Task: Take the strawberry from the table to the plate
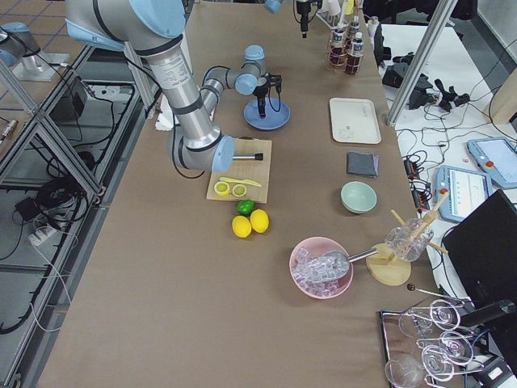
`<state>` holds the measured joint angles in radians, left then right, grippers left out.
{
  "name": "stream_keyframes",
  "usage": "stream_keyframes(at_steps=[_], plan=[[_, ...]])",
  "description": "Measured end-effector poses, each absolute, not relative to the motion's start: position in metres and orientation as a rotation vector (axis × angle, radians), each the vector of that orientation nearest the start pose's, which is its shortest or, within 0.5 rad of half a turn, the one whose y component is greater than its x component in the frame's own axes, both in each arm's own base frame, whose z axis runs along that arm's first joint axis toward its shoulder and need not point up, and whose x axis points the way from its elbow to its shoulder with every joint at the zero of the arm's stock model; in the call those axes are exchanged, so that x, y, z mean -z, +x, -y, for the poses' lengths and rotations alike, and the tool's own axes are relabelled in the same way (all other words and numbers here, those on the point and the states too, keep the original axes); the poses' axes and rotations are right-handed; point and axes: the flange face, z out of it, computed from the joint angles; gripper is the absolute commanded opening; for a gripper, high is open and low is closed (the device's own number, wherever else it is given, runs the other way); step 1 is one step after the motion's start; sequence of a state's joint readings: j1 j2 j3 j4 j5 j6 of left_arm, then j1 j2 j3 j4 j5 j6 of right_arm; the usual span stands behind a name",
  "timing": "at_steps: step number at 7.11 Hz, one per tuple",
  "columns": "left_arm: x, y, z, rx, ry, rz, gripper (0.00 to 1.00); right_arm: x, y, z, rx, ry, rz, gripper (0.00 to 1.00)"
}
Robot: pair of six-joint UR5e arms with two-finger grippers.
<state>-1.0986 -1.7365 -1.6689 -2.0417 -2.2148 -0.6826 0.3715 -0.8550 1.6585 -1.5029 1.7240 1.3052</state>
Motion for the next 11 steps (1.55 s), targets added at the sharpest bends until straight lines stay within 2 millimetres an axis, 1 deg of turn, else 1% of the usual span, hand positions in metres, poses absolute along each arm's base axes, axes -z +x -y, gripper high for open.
stream_keyframes(at_steps=[1,2,3,4,5,6,7,8,9,10,11], plan=[[-0.476,0.193,0.544,-0.036,0.253,-0.897,0.98,-0.173,-0.568,0.37,-0.044,0.106,0.869,1.0],[-0.487,0.181,0.541,-0.029,0.25,-0.886,0.98,-0.165,-0.521,0.387,-0.057,0.072,0.847,1.0],[-0.504,0.155,0.538,-0.042,0.264,-0.857,0.98,-0.176,-0.465,0.41,-0.043,0.066,0.807,1.0],[-0.529,0.114,0.533,-0.075,0.277,-0.804,0.98,-0.207,-0.407,0.434,0.017,0.082,0.76,1.0],[-0.548,0.068,0.528,-0.114,0.279,-0.746,0.98,-0.252,-0.345,0.462,0.097,0.093,0.719,1.0],[-0.563,0.018,0.518,-0.16,0.26,-0.691,0.98,-0.308,-0.272,0.491,0.171,0.087,0.691,1.0],[-0.573,-0.028,0.507,-0.185,0.225,-0.655,0.98,-0.37,-0.195,0.513,0.217,0.061,0.682,1.0],[-0.582,-0.059,0.496,-0.181,0.193,-0.643,0.98,-0.429,-0.125,0.526,0.228,0.033,0.687,1.0],[-0.59,-0.073,0.488,-0.171,0.171,-0.641,0.98,-0.481,-0.061,0.532,0.227,0.017,0.693,1.0],[-0.597,-0.077,0.484,-0.165,0.158,-0.642,0.98,-0.525,-0.009,0.528,0.219,0.006,0.697,1.0],[-0.602,-0.078,0.482,-0.162,0.15,-0.642,0.98,-0.554,0.027,0.52,0.195,-0.003,0.7,1.0]])
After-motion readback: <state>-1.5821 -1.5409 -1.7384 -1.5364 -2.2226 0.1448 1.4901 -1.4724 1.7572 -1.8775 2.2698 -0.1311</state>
